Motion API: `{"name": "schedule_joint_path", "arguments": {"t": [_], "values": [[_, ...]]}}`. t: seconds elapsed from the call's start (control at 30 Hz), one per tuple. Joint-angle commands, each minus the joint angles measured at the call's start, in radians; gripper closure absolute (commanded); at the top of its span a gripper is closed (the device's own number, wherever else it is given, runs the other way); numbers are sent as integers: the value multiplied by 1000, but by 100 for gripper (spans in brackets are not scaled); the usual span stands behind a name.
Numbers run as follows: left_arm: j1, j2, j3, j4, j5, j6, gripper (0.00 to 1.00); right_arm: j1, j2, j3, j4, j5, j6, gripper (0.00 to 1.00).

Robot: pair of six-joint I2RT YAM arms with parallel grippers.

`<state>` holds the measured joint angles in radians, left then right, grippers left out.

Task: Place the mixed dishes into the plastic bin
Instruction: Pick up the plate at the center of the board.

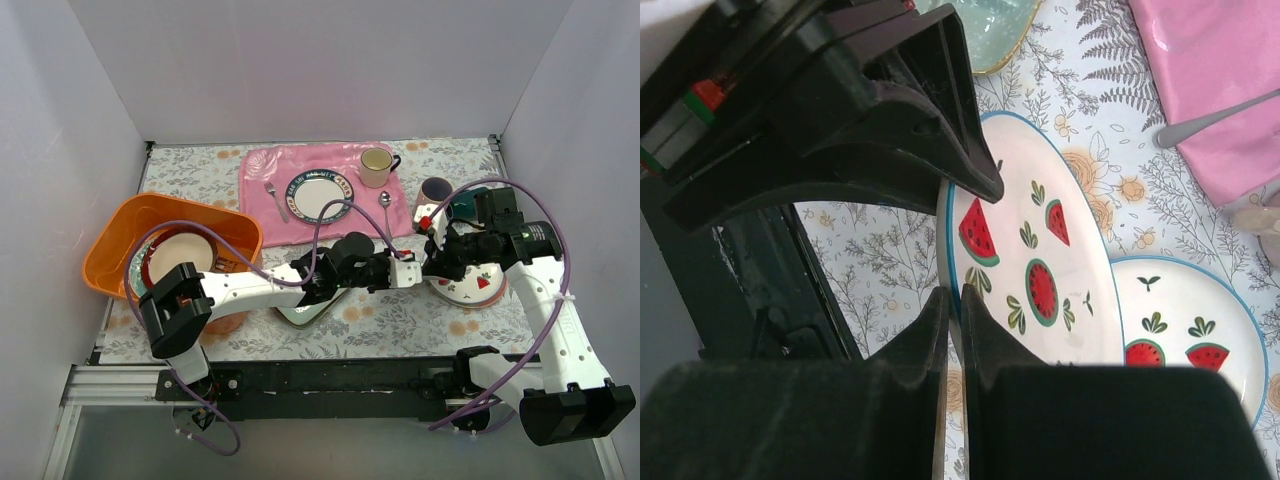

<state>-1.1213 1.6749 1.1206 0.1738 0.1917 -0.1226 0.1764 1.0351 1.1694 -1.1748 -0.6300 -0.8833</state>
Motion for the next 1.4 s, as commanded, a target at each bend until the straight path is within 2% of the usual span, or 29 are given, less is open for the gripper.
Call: {"name": "schedule_joint_path", "arguments": {"t": [0.0, 0.13, 0.3, 0.73, 0.97, 1.0, 1.1, 1.2, 1.37], "values": [[-3, -118, 24, 24, -31, -17, 100, -5, -3, 68, 55, -54, 55, 99], [-3, -141, 27, 4, -17, -31, 100, -5, 13, 73, 63, -60, 81, 98], [-5, -141, 44, -19, 8, -69, 100, -5, 37, 76, 64, -79, 102, 87], [-5, -122, 93, -125, -3, -51, 100, -8, 45, 81, 104, -56, 184, 83], [-26, -98, 180, -223, -66, 92, 100, -37, 62, 110, 161, -19, 280, 53], [-29, -95, 189, -237, -75, 112, 100, -41, 66, 114, 156, -20, 280, 45], [-31, -90, 211, -240, -86, 118, 100, -55, 77, 118, 141, -23, 267, 32], [-31, -90, 229, -243, -103, 161, 100, -69, 77, 102, 135, -23, 250, 26], [-31, -95, 254, -270, -138, 207, 100, -101, 83, 116, 142, -37, 267, 24]]}}
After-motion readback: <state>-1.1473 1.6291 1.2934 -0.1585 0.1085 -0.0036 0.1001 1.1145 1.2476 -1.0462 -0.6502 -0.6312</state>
